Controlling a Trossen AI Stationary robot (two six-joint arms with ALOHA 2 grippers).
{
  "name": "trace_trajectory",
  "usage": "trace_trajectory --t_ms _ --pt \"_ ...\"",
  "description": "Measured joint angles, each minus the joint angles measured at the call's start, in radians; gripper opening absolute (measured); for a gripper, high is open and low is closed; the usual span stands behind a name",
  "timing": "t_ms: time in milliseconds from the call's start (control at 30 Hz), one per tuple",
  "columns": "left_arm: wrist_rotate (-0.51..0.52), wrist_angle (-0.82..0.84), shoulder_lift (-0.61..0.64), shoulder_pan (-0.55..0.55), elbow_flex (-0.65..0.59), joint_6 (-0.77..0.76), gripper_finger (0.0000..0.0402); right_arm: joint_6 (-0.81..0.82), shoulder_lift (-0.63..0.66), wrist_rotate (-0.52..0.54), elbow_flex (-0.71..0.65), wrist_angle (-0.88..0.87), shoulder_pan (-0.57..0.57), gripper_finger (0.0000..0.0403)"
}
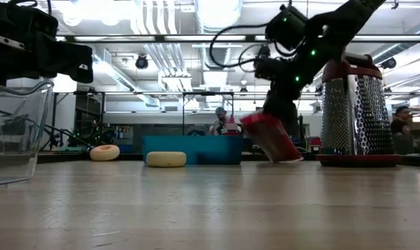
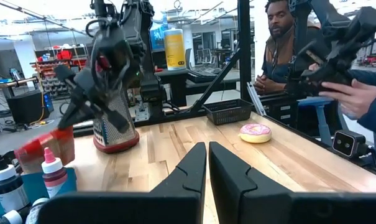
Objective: Pick & Place Food Item
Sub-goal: Put the red popcorn bag into the transparent bin
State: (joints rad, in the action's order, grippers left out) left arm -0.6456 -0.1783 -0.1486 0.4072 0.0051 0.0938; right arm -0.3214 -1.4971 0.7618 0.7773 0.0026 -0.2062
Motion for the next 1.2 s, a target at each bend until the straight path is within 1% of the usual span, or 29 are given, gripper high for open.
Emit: trace_trajectory --t_ms 333,567,700,900,1000,1067,1200 --pt "0.000 0.000 0.000 0.000 0.000 0.000 0.0026 -0.002 0.123 0.102 0.000 0.000 0.057 0.0008" --pt "0.000 0.000 0.000 0.000 0.000 0.000 0.0026 0.032 0.189 0.111 0.000 -0.008 0.114 0.0008" --pt "0.000 0.000 0.000 0.000 0.000 0.000 0.0026 0.077 0.201 0.116 0.001 -0.015 0.164 0.0008" --pt "0.000 0.000 0.000 0.000 0.000 0.000 0.0026 0.087 0.201 0.181 0.001 -0.027 0.273 0.0008" --pt "0.000 0.000 0.000 0.000 0.000 0.000 0.0026 0.100 0.201 0.181 0.001 -0.027 0.337 0.0008" --pt "0.000 0.000 0.000 0.000 0.000 0.000 0.0026 0.154 0.201 0.173 0.001 -0.026 0.380 0.0008" --pt "0.000 0.000 0.000 0.000 0.000 0.000 0.0026 0.287 0.201 0.105 0.001 -0.023 0.458 0.0008"
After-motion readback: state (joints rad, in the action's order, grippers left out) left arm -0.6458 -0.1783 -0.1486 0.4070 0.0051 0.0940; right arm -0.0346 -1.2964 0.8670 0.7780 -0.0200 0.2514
